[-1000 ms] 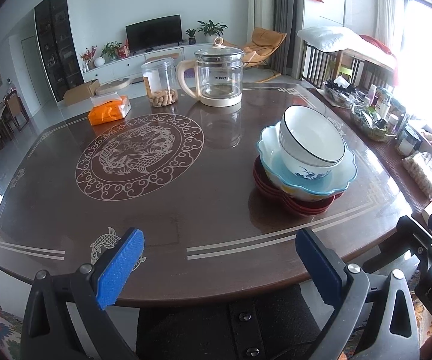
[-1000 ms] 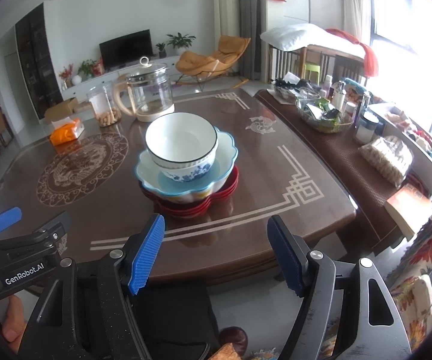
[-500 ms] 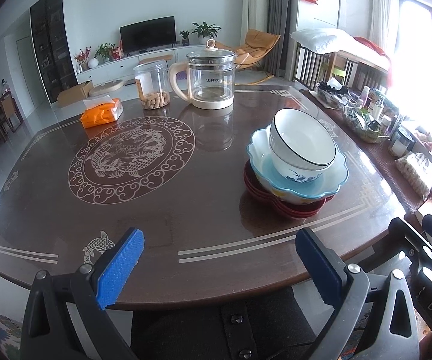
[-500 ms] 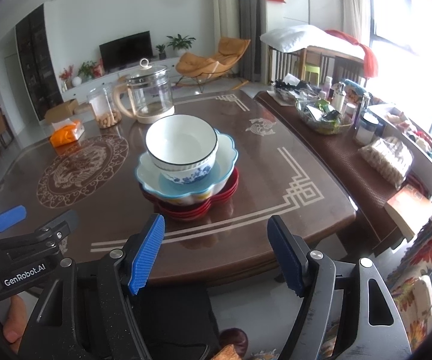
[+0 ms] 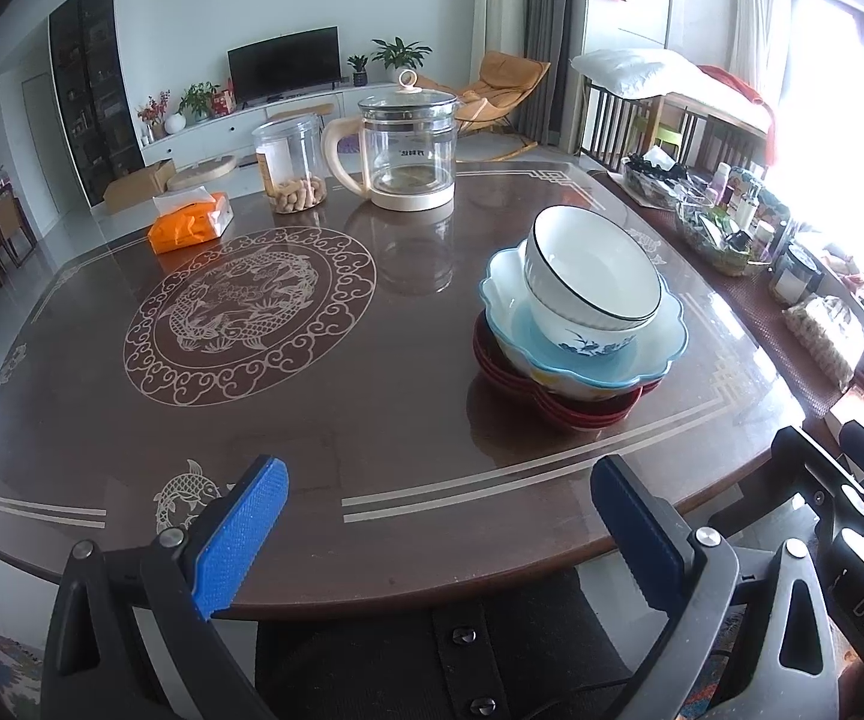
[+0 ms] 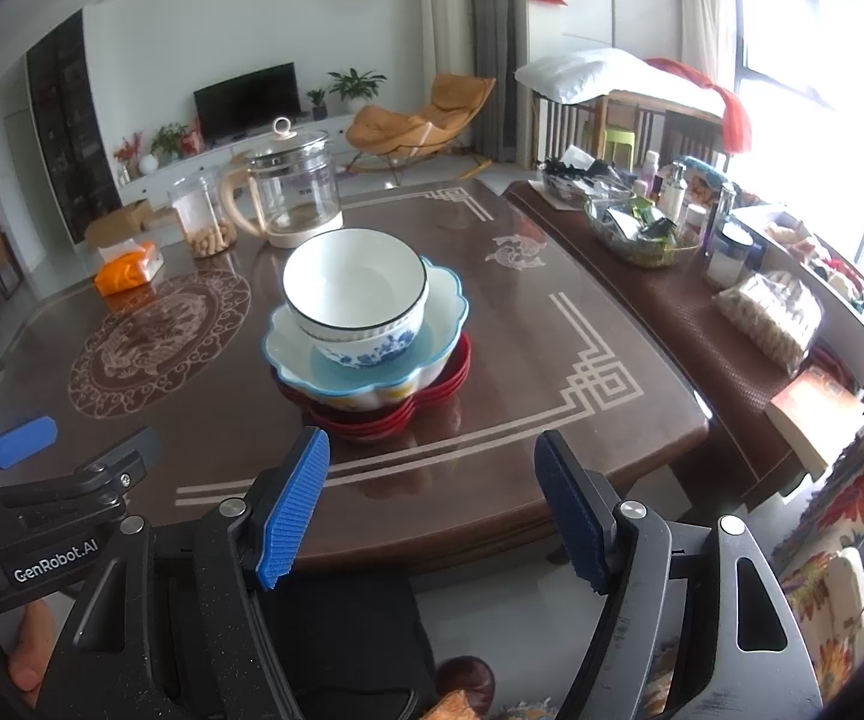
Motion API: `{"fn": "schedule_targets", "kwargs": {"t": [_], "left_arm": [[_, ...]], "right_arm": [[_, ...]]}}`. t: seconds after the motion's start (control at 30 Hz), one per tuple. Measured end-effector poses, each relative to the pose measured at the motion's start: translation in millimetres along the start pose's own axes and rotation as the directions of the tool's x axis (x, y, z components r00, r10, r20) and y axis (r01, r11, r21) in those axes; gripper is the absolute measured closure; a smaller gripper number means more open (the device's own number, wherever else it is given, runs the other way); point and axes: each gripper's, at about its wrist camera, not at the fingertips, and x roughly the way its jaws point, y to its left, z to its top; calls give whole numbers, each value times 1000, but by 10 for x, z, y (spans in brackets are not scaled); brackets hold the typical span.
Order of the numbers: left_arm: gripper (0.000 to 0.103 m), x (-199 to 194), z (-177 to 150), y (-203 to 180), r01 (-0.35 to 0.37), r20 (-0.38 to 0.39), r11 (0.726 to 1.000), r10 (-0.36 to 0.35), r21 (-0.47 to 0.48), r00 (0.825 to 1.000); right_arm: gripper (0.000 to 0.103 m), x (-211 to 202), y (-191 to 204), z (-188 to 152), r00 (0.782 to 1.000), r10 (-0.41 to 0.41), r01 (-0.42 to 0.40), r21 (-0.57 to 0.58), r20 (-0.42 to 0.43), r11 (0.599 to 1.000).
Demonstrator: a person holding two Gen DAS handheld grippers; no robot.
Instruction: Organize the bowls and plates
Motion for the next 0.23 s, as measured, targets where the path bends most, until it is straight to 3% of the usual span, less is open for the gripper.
{"fn": "schedule_targets", "kwargs": {"t": [0.23], "left_arm": [[2,-23,-17,-38,2,23,1000,-2,12,1000]], "right_arm": [[28,5,-32,0,1000,0,0,10,-3,1000]]}}
